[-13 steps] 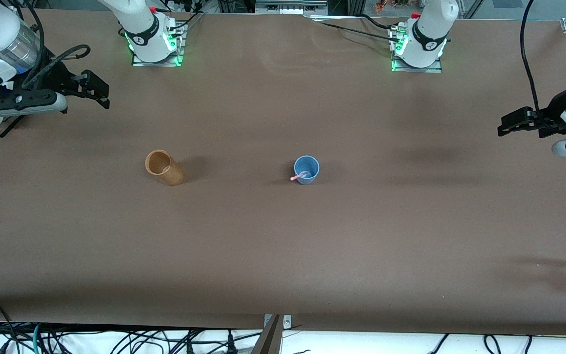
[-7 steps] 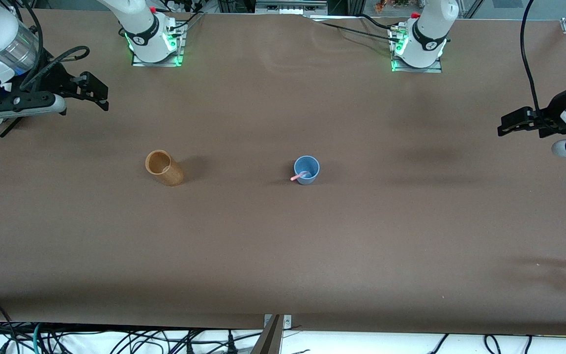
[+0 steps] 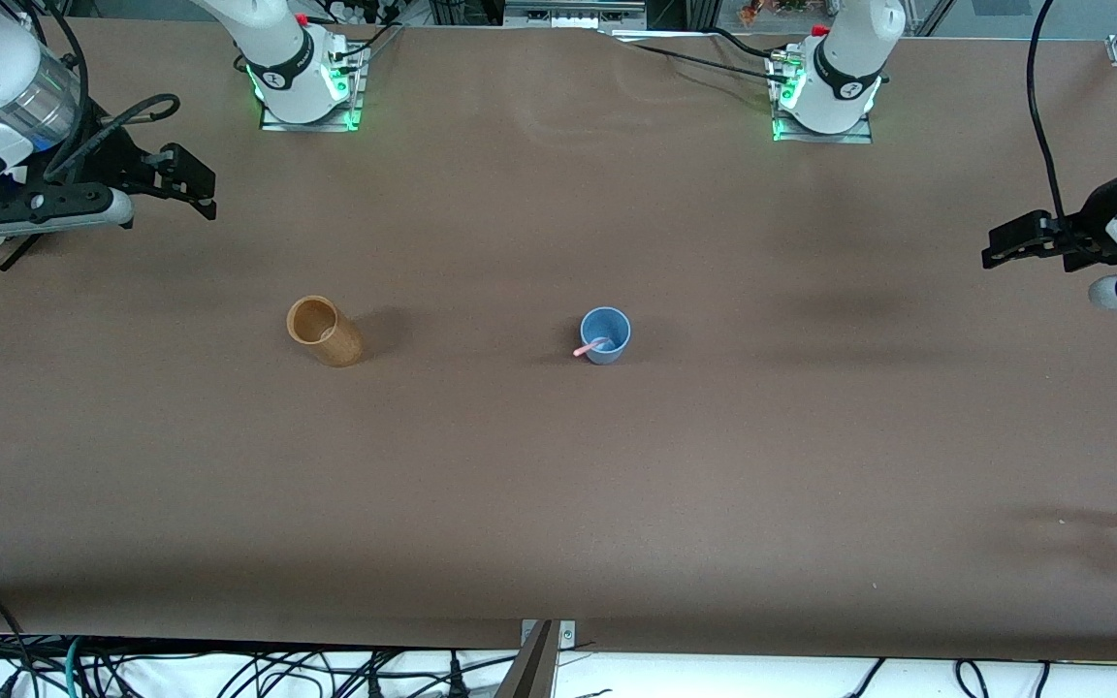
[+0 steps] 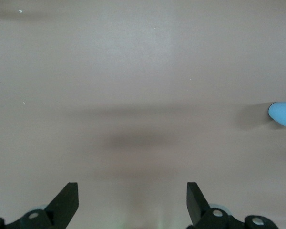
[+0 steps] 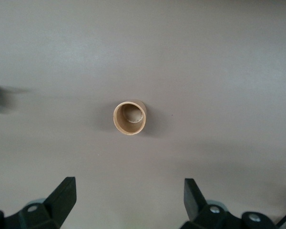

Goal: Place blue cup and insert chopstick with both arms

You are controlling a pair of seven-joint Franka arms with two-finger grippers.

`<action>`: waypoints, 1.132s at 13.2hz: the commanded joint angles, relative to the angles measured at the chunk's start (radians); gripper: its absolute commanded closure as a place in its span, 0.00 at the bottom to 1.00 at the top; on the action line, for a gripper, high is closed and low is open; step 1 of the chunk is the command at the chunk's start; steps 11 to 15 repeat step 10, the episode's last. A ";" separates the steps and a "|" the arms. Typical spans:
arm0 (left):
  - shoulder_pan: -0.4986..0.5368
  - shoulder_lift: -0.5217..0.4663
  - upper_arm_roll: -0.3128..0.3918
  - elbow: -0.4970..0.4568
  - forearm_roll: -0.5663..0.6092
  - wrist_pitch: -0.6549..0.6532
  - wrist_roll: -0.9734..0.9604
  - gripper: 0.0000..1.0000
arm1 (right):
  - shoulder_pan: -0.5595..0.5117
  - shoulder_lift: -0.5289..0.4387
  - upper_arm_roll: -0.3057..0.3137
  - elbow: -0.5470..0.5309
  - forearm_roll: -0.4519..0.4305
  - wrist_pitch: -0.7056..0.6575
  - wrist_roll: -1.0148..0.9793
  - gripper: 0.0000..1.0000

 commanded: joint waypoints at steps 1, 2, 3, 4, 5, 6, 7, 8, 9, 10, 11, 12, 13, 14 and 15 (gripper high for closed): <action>-0.007 -0.007 0.005 -0.010 0.024 0.013 0.022 0.00 | -0.014 0.002 0.015 0.021 -0.013 -0.011 -0.011 0.00; -0.007 -0.007 0.005 -0.010 0.024 0.013 0.022 0.00 | -0.014 0.002 0.015 0.021 -0.013 -0.012 -0.011 0.00; -0.007 -0.007 0.005 -0.008 0.024 0.013 0.022 0.00 | -0.014 0.002 0.015 0.020 -0.013 -0.012 -0.009 0.00; -0.007 -0.007 0.005 -0.008 0.024 0.013 0.022 0.00 | -0.014 0.002 0.015 0.021 -0.013 -0.012 -0.009 0.00; -0.007 -0.007 0.005 -0.008 0.024 0.013 0.022 0.00 | -0.014 0.002 0.015 0.021 -0.013 -0.012 -0.011 0.00; -0.007 -0.007 0.005 -0.008 0.024 0.013 0.022 0.00 | -0.014 0.002 0.015 0.020 -0.013 -0.012 -0.011 0.00; -0.007 -0.007 0.005 -0.008 0.024 0.013 0.022 0.00 | -0.014 0.002 0.015 0.020 -0.013 -0.012 -0.011 0.00; -0.007 -0.007 0.005 -0.008 0.024 0.013 0.022 0.00 | -0.014 0.002 0.015 0.021 -0.010 -0.027 -0.005 0.00; -0.005 -0.007 0.005 -0.008 0.024 0.013 0.022 0.00 | -0.014 0.002 0.015 0.021 -0.010 -0.038 -0.002 0.00; -0.007 -0.007 0.005 -0.008 0.024 0.013 0.022 0.00 | -0.014 0.002 0.015 0.021 -0.010 -0.041 0.000 0.00; -0.007 -0.007 0.005 -0.008 0.024 0.013 0.022 0.00 | -0.014 0.002 0.015 0.021 -0.010 -0.041 0.000 0.00; -0.007 -0.007 0.005 -0.008 0.024 0.013 0.022 0.00 | -0.014 0.002 0.015 0.021 -0.010 -0.041 0.000 0.00; -0.007 -0.007 0.005 -0.008 0.024 0.013 0.022 0.00 | -0.014 0.002 0.015 0.021 -0.010 -0.041 0.000 0.00; -0.007 -0.007 0.005 -0.008 0.024 0.013 0.022 0.00 | -0.014 0.002 0.015 0.021 -0.010 -0.041 0.000 0.00; -0.007 -0.007 0.005 -0.008 0.024 0.013 0.022 0.00 | -0.014 0.002 0.015 0.021 -0.010 -0.041 0.000 0.00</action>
